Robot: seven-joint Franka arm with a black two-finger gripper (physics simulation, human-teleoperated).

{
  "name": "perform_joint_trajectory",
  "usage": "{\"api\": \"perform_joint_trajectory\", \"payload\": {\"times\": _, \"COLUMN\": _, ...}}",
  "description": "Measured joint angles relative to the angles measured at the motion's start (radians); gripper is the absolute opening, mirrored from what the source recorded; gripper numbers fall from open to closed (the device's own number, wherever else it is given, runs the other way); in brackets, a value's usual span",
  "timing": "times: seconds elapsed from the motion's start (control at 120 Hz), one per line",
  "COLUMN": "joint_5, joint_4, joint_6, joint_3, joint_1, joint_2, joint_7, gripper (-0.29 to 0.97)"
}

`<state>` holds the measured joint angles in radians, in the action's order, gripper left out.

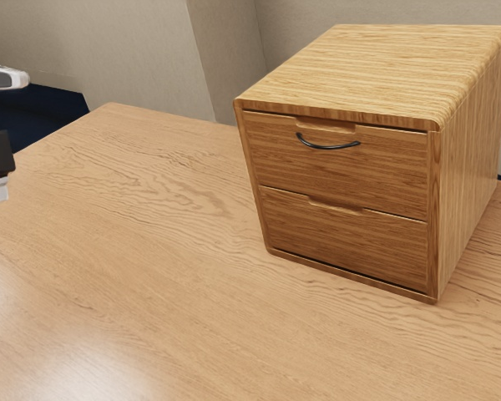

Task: Pull the drawer handle with one arm to open the drawer

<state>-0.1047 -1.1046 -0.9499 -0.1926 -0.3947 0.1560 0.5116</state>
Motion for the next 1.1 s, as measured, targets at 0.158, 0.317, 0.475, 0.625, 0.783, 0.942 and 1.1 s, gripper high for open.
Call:
{"api": "perform_joint_trajectory", "payload": {"times": 0.158, "joint_5": 0.006, "joint_4": -0.006, "joint_6": -0.171, "joint_3": -0.001, "joint_1": -0.007, "joint_2": 0.002, "joint_7": 0.198, "gripper": 0.68}}
{"api": "perform_joint_trajectory", "payload": {"times": 0.317, "joint_5": -0.004, "joint_4": 0.015, "joint_6": -0.249, "joint_3": 0.020, "joint_1": 0.063, "joint_2": -0.138, "joint_7": 0.348, "gripper": 0.68}}
{"api": "perform_joint_trajectory", "payload": {"times": 0.475, "joint_5": 0.011, "joint_4": -0.017, "joint_6": -0.285, "joint_3": 0.039, "joint_1": 0.232, "joint_2": -0.179, "joint_7": 0.467, "gripper": 0.68}}
{"api": "perform_joint_trajectory", "payload": {"times": 0.625, "joint_5": -0.003, "joint_4": -0.248, "joint_6": -0.382, "joint_3": 0.041, "joint_1": 0.450, "joint_2": -0.267, "joint_7": 0.589, "gripper": 0.68}}
{"api": "perform_joint_trajectory", "payload": {"times": 0.783, "joint_5": -0.020, "joint_4": -0.513, "joint_6": -0.588, "joint_3": 0.041, "joint_1": 0.534, "joint_2": -0.302, "joint_7": 0.693, "gripper": 0.68}}
{"api": "perform_joint_trajectory", "payload": {"times": 0.942, "joint_5": -0.022, "joint_4": -0.573, "joint_6": -0.796, "joint_3": 0.061, "joint_1": 0.583, "joint_2": -0.291, "joint_7": 0.776, "gripper": 0.68}}
{"api": "perform_joint_trajectory", "payload": {"times": 1.1, "joint_5": -0.017, "joint_4": -0.570, "joint_6": -0.919, "joint_3": 0.067, "joint_1": 0.617, "joint_2": -0.274, "joint_7": 0.841, "gripper": 0.68}}
